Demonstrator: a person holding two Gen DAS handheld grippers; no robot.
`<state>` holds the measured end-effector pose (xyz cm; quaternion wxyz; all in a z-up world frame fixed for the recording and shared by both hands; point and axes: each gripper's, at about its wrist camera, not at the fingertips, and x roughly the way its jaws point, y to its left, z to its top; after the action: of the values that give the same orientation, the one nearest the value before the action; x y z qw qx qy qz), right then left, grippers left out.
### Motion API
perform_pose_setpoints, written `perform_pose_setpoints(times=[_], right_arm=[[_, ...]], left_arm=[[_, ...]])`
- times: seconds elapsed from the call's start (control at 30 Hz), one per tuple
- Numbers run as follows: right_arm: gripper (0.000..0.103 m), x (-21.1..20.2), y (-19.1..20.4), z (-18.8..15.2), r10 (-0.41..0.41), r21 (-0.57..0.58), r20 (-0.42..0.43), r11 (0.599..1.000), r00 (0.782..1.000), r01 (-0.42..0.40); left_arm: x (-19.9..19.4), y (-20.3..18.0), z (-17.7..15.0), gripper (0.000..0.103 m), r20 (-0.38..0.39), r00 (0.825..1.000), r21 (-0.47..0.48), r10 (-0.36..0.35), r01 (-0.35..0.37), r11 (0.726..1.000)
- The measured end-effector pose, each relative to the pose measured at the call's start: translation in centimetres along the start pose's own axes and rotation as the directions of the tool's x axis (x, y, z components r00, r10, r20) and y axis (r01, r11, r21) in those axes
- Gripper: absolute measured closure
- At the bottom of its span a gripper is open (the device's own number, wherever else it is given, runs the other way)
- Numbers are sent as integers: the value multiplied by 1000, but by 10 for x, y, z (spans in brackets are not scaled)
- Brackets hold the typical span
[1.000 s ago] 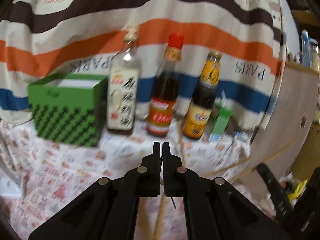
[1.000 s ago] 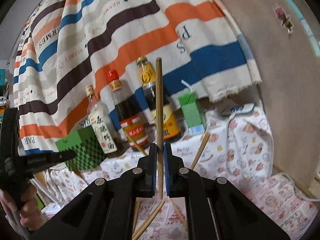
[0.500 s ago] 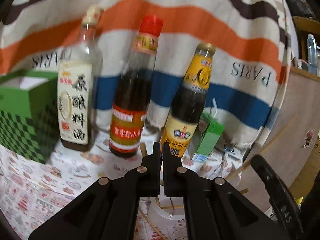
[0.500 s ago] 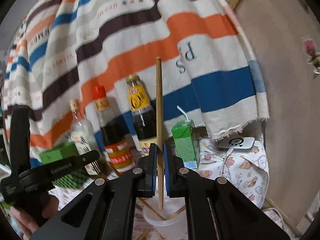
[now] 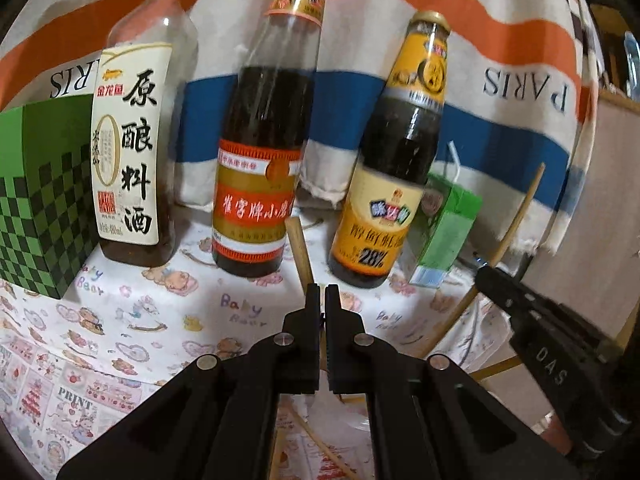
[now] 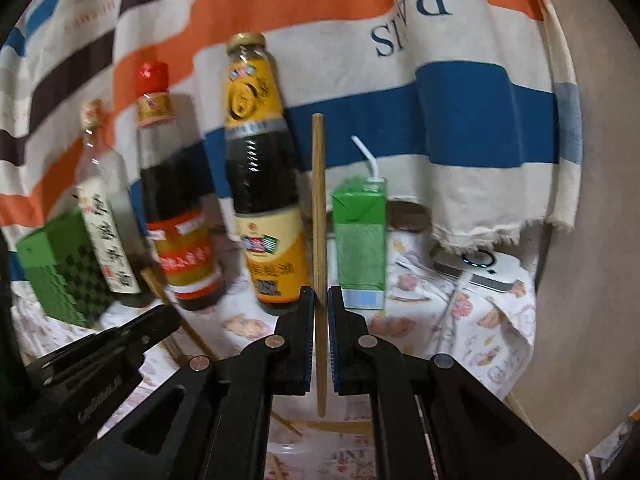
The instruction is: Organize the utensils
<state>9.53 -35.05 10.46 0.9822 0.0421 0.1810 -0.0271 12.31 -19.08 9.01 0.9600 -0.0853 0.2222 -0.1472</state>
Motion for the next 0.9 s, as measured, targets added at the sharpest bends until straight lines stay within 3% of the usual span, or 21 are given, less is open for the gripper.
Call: perform_pose_setpoints(times=[0.47, 0.67, 0.8, 0.9], right_arm=[[95, 11, 0, -4, 28, -18, -59, 999, 998, -30], [95, 11, -4, -1, 45, -2, -56, 999, 997, -46], [95, 6, -10, 2, 58, 29, -45, 998, 997, -56], [87, -3, -16, 8, 68, 50, -23, 997, 997, -67]], left_arm=[[21, 5, -13, 102, -57, 998, 2, 11, -11, 1000], [12, 9, -7, 100, -33, 999, -1, 0, 0, 1000], [-6, 10, 5, 83, 11, 1000, 0, 2, -2, 1000], [-26, 11, 17, 75, 50, 999, -4, 8, -7, 1000]])
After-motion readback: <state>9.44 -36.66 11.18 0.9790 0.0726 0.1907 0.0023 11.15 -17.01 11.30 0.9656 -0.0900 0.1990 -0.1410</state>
